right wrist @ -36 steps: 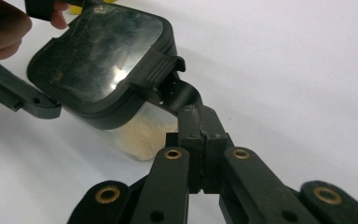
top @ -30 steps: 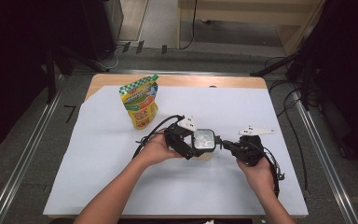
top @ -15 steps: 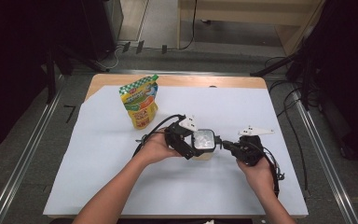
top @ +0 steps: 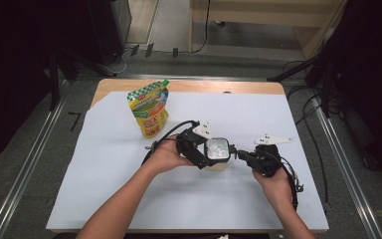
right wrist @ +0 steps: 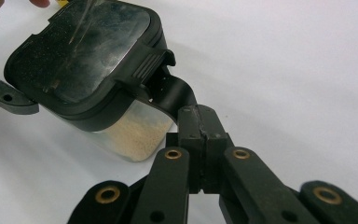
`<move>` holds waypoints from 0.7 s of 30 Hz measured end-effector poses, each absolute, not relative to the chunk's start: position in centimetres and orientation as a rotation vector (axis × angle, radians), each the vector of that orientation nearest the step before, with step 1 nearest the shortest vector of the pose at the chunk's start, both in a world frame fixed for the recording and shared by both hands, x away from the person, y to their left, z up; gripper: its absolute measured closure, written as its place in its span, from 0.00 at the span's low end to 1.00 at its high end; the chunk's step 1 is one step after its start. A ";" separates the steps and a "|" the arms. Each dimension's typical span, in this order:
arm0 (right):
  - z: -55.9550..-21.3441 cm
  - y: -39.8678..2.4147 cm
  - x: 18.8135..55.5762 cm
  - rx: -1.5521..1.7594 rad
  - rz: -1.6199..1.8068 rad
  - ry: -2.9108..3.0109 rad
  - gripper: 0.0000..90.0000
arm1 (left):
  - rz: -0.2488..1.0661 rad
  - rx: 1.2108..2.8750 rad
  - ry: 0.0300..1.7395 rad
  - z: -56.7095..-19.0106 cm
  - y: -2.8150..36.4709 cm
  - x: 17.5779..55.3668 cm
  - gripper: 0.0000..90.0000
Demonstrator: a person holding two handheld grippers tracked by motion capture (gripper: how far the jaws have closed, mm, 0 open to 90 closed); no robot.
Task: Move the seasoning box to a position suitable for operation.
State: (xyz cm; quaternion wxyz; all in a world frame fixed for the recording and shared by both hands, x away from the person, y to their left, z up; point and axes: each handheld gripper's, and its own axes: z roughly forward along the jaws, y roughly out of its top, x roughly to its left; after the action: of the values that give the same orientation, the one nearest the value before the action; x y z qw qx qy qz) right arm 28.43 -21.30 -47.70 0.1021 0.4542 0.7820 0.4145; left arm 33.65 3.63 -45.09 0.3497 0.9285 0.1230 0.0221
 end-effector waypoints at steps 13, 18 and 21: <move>-47.6 -21.3 28.4 1.346 1.227 2.308 1.00 | 0.073 2.384 0.290 -44.4 3.6 33.7 0.18; -47.6 -21.3 28.4 1.343 1.230 2.307 1.00 | 0.077 2.383 0.292 -44.3 3.5 33.6 0.18; -47.6 -21.3 28.4 1.345 1.232 2.307 1.00 | 0.081 2.389 0.288 -44.1 3.5 33.6 0.18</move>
State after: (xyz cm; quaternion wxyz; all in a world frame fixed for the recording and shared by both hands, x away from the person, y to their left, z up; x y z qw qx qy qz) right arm 28.37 -21.26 -47.61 0.1001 0.4550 0.7805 0.4169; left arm 33.62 3.46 -44.07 0.3586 0.9262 0.1118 0.0316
